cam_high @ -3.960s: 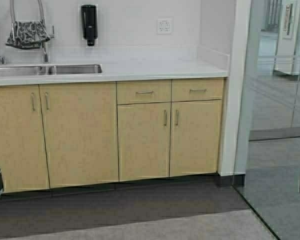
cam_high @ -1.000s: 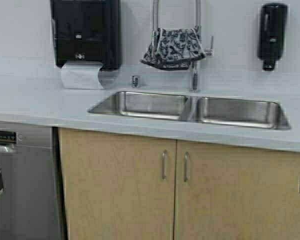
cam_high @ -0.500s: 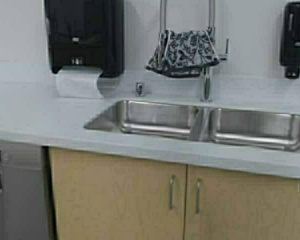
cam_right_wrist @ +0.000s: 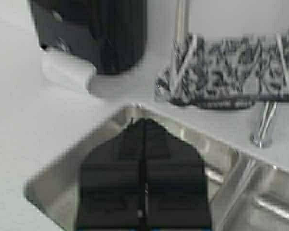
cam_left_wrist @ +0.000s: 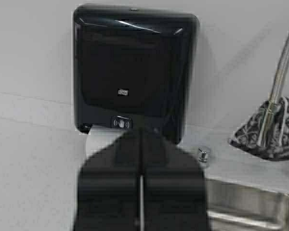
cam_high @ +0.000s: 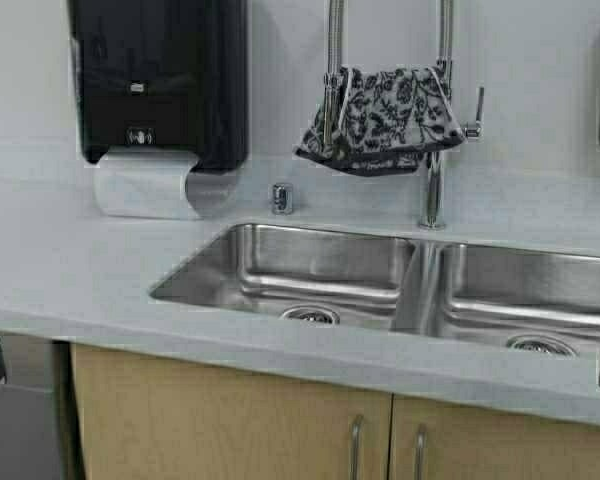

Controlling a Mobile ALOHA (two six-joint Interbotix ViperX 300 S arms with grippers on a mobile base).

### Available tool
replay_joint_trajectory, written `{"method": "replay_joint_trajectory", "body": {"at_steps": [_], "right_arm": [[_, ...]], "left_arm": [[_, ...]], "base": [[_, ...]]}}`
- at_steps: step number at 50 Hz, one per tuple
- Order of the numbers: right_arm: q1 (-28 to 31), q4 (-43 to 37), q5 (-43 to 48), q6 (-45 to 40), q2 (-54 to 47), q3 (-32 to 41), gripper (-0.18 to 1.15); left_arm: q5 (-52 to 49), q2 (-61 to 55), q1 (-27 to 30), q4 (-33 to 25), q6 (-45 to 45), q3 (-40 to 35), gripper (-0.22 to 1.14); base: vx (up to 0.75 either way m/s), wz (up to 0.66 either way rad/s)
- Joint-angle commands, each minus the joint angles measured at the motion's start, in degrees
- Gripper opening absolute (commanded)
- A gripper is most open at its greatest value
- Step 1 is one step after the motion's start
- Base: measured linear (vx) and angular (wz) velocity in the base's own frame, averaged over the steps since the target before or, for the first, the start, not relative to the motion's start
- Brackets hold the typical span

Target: Get the cloth and wipe up the spill under the wine glass

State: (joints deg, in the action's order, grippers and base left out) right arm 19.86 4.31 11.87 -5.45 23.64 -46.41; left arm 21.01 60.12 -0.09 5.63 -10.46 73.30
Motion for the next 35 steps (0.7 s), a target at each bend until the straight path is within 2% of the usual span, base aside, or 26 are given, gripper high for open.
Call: {"method": "replay_joint_trajectory", "body": {"at_steps": [1,11,26,35], "right_arm": [[0.88,0.09,2.29,-0.09,-3.43,0.18,0.08],[2.99,0.09,8.26,-0.26,-10.90,0.62,0.21],[5.19,-0.09,14.68,-1.76,-21.27,1.58,0.65],[5.71,-0.26,17.75,-5.36,-25.22,1.85,0.85]], "left_arm": [[-2.11,3.08,0.09,0.00,-0.09,0.53,0.03],[-2.81,5.71,0.00,-0.09,-0.18,1.32,0.03],[-2.90,5.98,0.00,-0.44,-0.26,1.32,0.03],[-2.99,7.03,0.09,-0.44,-0.18,1.58,0.03]], "base": [[0.27,-0.02],[0.24,-0.03],[0.16,-0.01],[0.14,-0.02]]}}
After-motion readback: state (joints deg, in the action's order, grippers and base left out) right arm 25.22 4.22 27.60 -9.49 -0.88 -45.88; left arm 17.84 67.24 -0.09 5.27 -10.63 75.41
